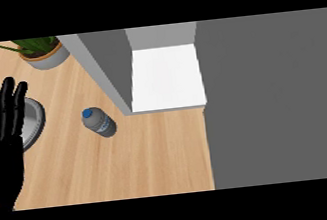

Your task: Pick up the bottled water, place it into the cabinet and close the cabinet

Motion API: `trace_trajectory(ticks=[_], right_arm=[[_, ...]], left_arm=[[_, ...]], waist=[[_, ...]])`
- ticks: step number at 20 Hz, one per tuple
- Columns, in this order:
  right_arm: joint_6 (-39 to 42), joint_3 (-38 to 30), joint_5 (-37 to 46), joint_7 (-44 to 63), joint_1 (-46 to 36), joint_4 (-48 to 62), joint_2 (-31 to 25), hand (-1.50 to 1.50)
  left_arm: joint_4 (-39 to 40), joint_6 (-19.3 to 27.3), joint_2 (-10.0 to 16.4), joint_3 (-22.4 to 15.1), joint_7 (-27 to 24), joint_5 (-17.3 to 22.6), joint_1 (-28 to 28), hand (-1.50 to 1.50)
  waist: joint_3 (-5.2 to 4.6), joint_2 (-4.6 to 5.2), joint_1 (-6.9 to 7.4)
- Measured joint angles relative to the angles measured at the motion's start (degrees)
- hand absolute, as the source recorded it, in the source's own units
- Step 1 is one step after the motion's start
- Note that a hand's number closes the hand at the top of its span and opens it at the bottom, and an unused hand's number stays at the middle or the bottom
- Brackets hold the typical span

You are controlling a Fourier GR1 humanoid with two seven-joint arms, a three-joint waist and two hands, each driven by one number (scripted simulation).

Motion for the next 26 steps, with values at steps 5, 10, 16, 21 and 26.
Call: trace_trajectory(ticks=[5,10,16,21,26], right_arm=[[1.46,1.28,-0.31,-0.53,3.45,-3.44,0.78,-1.5],[6.14,6.9,-4.04,2.38,6.84,-8.11,0.66,-1.5],[8.18,11.57,-5.0,6.17,10.57,-13.98,1.01,-1.5],[7.43,14.63,-4.19,10.73,11.4,-19.05,2.01,-1.5],[5.35,18.58,-0.9,14.56,9.94,-20.98,3.71,-1.5]], left_arm=[[0.69,3.47,-1.21,0.33,1.41,-3.94,-0.76,-1.5],[0.18,7.16,-3.8,-0.42,5.78,-0.82,2.38,-1.5],[-4.77,11.77,-5.0,-5.0,12.01,-1.17,4.33,-1.5],[-8.1,14.34,-4.85,-6.85,17.06,-3.18,4.81,-1.5],[-9.58,14.55,-4.93,-7.81,18.76,-3.69,7.13,-1.5]], waist=[[0.01,-0.73,0.13],[-0.01,-1.03,0.24],[0.0,-1.07,0.26],[0.0,-1.07,0.28],[-0.01,-1.05,0.35]])
